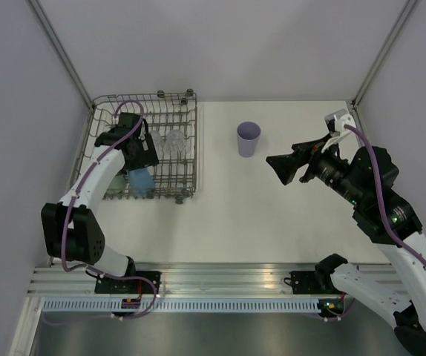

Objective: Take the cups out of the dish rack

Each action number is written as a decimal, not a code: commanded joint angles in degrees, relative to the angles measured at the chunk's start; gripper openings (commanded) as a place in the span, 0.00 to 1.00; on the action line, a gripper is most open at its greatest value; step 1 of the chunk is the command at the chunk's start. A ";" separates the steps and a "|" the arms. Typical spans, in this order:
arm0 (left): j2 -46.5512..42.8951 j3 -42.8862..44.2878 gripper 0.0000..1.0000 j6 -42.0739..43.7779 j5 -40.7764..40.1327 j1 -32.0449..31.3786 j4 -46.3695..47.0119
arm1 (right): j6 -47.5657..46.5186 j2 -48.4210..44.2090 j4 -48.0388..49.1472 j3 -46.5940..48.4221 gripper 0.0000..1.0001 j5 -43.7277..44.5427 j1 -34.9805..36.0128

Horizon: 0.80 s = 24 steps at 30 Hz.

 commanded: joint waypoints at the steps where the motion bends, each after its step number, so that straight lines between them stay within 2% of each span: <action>1: 1.65 1.81 1.00 1.80 -0.23 0.34 -0.58 | -0.05 0.06 0.21 -0.30 0.98 -1.66 -0.16; 6: 3.66 1.72 0.99 2.41 -1.64 0.69 -0.75 | -0.41 0.15 0.21 -1.00 0.98 -2.19 -0.08; 11: 4.81 1.55 0.90 2.94 -2.43 1.13 -1.28 | -0.67 -0.12 0.30 -1.35 0.98 -2.28 -0.08; 12: 5.07 1.72 0.83 3.03 -2.52 1.22 -1.28 | -0.84 -0.20 0.21 -1.35 0.98 -2.28 -0.16; 14: 5.34 1.81 0.76 3.29 -2.35 1.13 -1.46 | -1.02 -0.20 0.30 -1.35 0.98 -2.28 -0.16; 15: 5.34 1.90 0.64 3.20 -2.26 1.22 -1.89 | -1.19 -0.29 0.21 -1.44 0.98 -2.02 -0.08; 17: 5.08 1.90 0.55 3.12 -2.17 1.22 -1.99 | -1.11 -0.29 0.21 -1.44 0.98 -1.66 -0.16; 18: 4.82 1.90 0.45 2.94 -2.08 1.13 -2.07 | -1.20 -0.29 0.29 -1.44 0.98 -1.75 -0.08; 20: 3.85 1.99 0.39 3.03 -1.99 1.22 -2.34 | -1.20 -0.20 0.47 -1.53 0.98 -1.84 -0.08; 21: 3.59 2.25 0.30 3.12 -1.56 1.13 -2.60 | -1.20 -0.12 0.56 -1.61 0.98 -1.84 -0.08; 24: 1.66 3.04 0.23 3.29 -1.03 1.13 -3.30 | -1.11 0.15 0.73 -1.61 0.98 -1.84 -0.08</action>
